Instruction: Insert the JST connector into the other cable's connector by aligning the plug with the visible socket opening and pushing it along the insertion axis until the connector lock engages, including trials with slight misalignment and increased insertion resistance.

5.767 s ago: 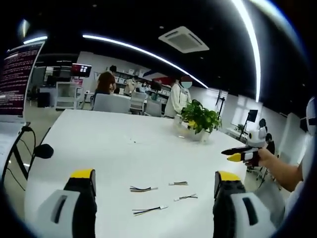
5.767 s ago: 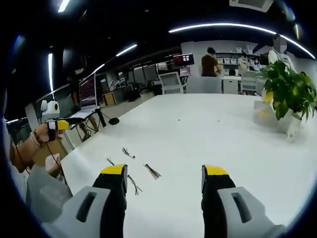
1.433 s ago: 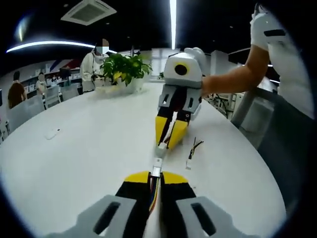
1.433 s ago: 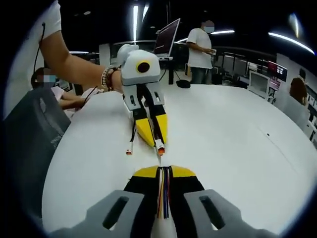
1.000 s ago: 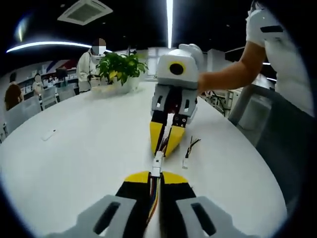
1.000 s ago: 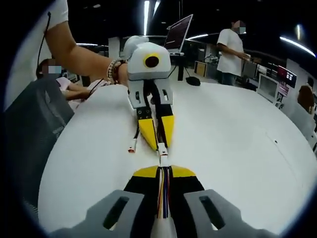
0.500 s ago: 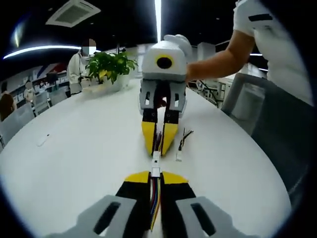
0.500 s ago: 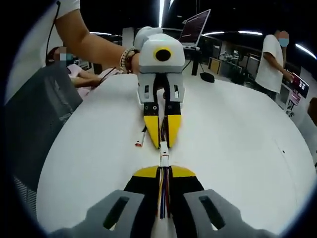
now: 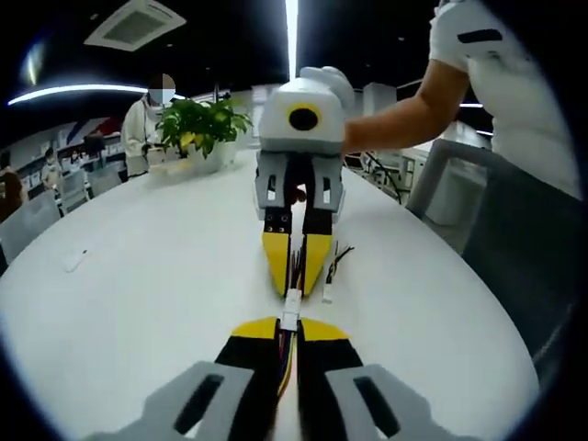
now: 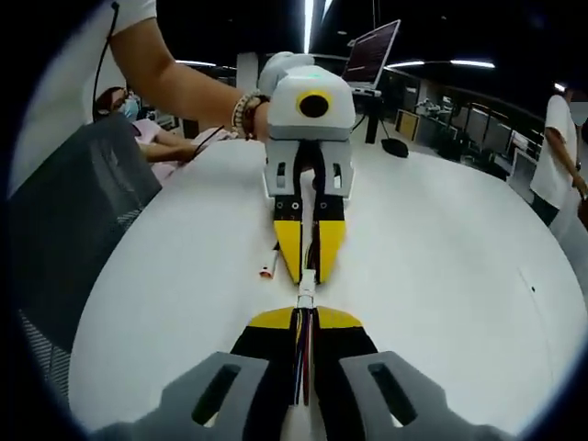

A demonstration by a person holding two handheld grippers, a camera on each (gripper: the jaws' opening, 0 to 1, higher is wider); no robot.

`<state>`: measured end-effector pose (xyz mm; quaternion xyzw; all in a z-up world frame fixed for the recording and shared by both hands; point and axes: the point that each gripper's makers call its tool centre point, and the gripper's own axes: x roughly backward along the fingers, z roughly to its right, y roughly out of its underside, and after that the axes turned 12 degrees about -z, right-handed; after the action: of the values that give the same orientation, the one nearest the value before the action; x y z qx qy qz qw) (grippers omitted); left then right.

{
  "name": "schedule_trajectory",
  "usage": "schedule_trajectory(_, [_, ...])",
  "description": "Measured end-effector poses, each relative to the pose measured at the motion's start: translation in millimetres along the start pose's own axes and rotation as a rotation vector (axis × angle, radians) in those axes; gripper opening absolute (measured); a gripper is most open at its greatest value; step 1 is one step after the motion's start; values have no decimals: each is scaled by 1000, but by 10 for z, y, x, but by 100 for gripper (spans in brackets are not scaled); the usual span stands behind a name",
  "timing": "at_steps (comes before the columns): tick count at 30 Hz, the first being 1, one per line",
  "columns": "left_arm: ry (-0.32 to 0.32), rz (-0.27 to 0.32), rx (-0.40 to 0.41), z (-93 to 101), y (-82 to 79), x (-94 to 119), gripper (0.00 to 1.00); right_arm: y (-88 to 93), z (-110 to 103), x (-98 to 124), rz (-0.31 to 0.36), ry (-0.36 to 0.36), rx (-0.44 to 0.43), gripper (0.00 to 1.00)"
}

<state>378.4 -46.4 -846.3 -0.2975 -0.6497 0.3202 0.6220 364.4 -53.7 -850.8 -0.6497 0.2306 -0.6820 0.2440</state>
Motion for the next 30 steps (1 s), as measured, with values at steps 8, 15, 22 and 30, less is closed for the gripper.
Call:
schedule_trajectory(8, [-14,19,16,-15,-31,8,0,-13,19,34,9,13,-13,3])
schedule_trajectory(15, [-6,13,23,12,-25,19,0,-25,-4,23,11,8,-9,2])
schedule_trajectory(22, [-12,16,33,14,-34,18,0,-24,7,15,10,9,-7,2])
schedule_trajectory(30, [-31,15,43,-37,-58,10,0,-14,54,16,21,23,-24,3])
